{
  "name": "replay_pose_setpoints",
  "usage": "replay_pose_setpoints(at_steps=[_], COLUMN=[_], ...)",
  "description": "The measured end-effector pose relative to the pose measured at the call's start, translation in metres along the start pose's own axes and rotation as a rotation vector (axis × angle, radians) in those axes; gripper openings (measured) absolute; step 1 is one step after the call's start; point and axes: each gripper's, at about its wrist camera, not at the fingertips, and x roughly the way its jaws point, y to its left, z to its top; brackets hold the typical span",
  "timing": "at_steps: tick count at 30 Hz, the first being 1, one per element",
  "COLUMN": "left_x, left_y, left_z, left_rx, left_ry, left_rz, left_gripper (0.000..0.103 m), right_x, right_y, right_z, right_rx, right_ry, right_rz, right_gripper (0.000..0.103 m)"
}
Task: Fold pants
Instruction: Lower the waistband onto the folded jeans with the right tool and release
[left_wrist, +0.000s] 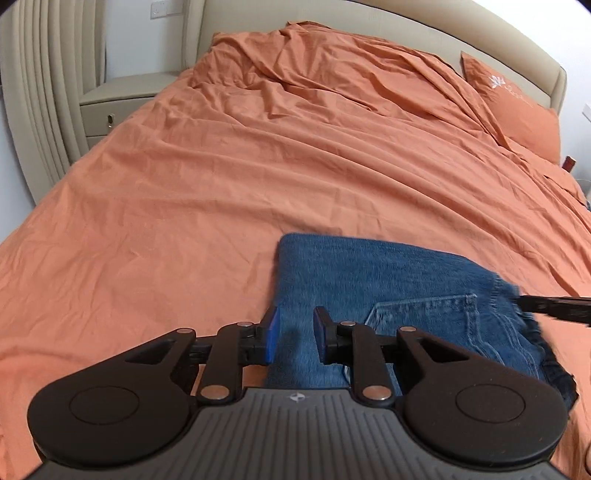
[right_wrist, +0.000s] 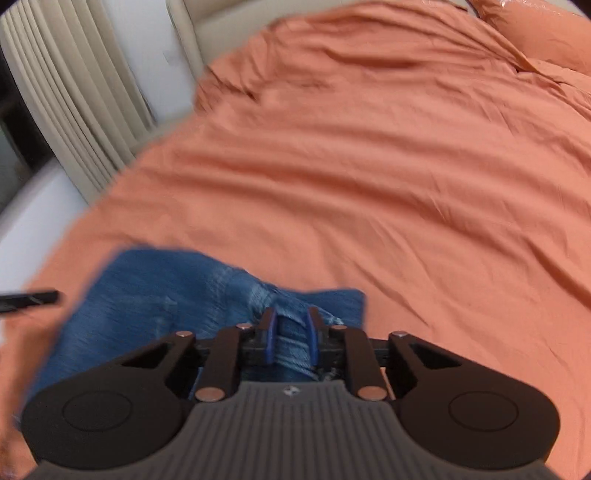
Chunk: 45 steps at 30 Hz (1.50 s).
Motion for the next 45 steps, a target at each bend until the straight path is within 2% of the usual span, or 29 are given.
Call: replay_pose_setpoints(at_steps=[3, 6, 7, 12, 14, 16, 20, 22, 25, 31, 37, 43, 45], left_x=[-0.003, -0.016, -0.023, -0.056, -0.064, -0.067, -0.057, -0.052, -0.040, -0.031, -0.042, -0.072, -0.093], left_y=[-0.002, -0.007, -0.009, -0.023, -0.027, -0.028, -0.025, -0.022, -0.021, -0.021, -0.021, -0.022, -0.025], left_z=[-0.005, -0.011, -0.015, -0.046, -0.061, -0.075, -0.099, -0.107, -0.114, -0.119, -0.113, -0.108, -0.103], left_rx=[0.023, 0.060, 0.080, 0.190, 0.217, 0.231, 0.235, 0.232, 0.250, 0.244, 0.230, 0.203, 0.192], left_ry=[0.004, 0.001, -0.007, -0.016, -0.016, -0.004, 0.045, 0.060, 0.124, 0.160, 0.187, 0.131, 0.085], left_rz=[-0.011, -0.024, -0.034, -0.051, -0.056, -0.055, -0.026, -0.004, 0.025, 0.043, 0.044, 0.079, 0.078], left_gripper=[0.025, 0.025, 0.025, 0.025, 0.025, 0.025, 0.024, 0.021, 0.016, 0.013, 0.013, 0.020, 0.023], right_x=[0.010, 0.003, -0.003, -0.061, -0.076, -0.082, -0.068, -0.060, -0.052, -0.041, -0.042, -0.064, -0.078], right_y=[-0.003, 0.004, 0.009, 0.049, 0.068, 0.085, 0.092, 0.089, 0.082, 0.078, 0.080, 0.079, 0.077], right_z=[-0.004, 0.002, 0.003, -0.021, -0.038, -0.056, -0.088, -0.101, -0.113, -0.119, -0.106, -0.100, -0.095], right_rx=[0.002, -0.006, -0.014, -0.128, -0.171, -0.228, -0.255, -0.252, -0.235, -0.251, -0.234, -0.235, -0.217], right_ry=[0.019, 0.021, 0.005, -0.107, -0.132, -0.147, -0.099, -0.086, -0.066, -0.062, -0.025, 0.015, 0.022], right_rz=[-0.029, -0.050, -0.051, 0.026, 0.071, 0.074, 0.045, 0.009, 0.004, -0.021, -0.017, -0.018, -0.004], right_gripper=[0.011, 0.012, 0.018, 0.024, 0.030, 0.034, 0.036, 0.040, 0.042, 0.042, 0.042, 0.053, 0.064])
